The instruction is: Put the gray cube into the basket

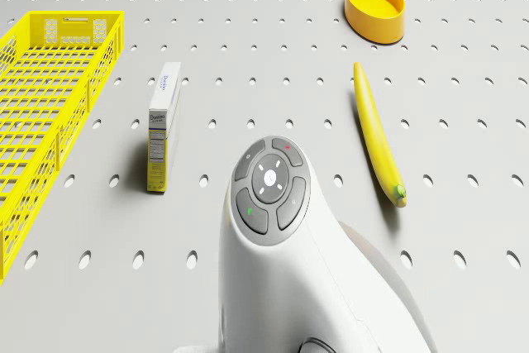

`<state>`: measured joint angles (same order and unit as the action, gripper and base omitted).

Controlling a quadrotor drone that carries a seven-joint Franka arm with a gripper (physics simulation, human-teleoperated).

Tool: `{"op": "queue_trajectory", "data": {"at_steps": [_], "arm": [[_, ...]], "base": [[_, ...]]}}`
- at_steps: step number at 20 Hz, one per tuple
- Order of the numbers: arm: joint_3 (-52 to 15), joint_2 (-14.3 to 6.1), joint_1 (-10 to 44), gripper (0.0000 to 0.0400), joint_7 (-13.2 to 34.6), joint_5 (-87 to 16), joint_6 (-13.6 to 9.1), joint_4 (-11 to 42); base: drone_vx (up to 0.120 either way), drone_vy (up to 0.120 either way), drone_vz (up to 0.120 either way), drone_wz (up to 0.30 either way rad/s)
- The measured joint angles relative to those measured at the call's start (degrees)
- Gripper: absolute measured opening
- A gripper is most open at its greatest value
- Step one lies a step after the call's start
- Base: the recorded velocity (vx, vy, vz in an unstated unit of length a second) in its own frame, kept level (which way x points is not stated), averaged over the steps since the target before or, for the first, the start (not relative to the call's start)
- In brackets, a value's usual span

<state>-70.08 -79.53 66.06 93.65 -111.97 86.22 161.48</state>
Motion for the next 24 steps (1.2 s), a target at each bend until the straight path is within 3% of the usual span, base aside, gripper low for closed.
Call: {"op": "queue_trajectory", "data": {"at_steps": [5,17,24], "arm": [[-3.3,-0.3,0.1,0.025,0.5,3.2,-0.9,0.8],[-5.6,-1.7,0.6,0.025,1.1,5.9,-0.3,1.1],[-5.9,-2.6,0.9,0.025,1.3,6.4,0.4,1.0]], "base": [[0.0,0.0,0.112,0.0],[-0.12,0.12,0.12,0.0],[0.086,0.12,0.12,0.0]]}}
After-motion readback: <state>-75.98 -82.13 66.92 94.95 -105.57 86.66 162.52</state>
